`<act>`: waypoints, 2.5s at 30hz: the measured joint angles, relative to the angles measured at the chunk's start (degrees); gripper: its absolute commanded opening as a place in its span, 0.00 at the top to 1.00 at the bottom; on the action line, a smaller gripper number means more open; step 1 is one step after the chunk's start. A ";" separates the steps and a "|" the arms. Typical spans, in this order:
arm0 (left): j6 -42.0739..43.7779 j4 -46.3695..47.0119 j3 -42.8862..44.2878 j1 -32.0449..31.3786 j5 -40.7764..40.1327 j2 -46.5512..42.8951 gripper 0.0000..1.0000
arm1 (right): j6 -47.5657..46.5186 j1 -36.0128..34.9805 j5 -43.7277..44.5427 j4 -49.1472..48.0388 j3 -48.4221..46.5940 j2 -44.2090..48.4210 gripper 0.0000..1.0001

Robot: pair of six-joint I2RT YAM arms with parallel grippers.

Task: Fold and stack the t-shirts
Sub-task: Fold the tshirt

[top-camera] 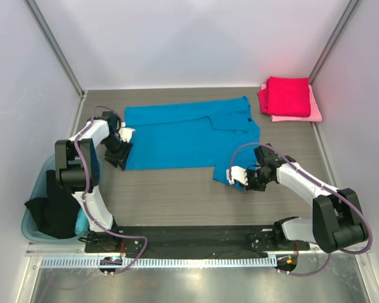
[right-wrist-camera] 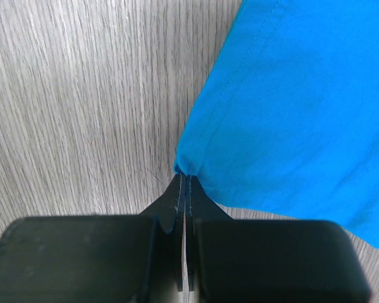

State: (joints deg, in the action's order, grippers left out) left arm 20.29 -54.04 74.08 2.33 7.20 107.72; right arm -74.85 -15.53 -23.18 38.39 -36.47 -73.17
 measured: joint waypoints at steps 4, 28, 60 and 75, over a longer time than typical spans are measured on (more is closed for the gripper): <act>-0.48 0.83 -0.33 -0.35 0.02 1.66 0.62 | 0.24 -0.17 0.11 -0.02 -0.44 -0.42 0.99; 0.85 -2.51 4.98 -1.01 1.81 1.40 1.00 | 17.51 0.57 4.72 -1.51 -16.61 2.19 0.99; 0.85 -7.78 35.91 -1.09 2.91 13.84 1.00 | 23.98 7.02 10.01 -21.51 -47.23 -24.59 0.99; 0.68 -8.39 45.64 -1.09 0.81 23.10 0.99 | 24.02 6.99 11.78 -26.18 -61.83 -41.22 0.99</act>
State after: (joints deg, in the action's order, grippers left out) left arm 20.97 -62.43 119.72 1.23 8.01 130.82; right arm -50.83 -8.54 -11.40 12.21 -98.30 -114.39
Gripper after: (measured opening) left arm 0.005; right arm 0.023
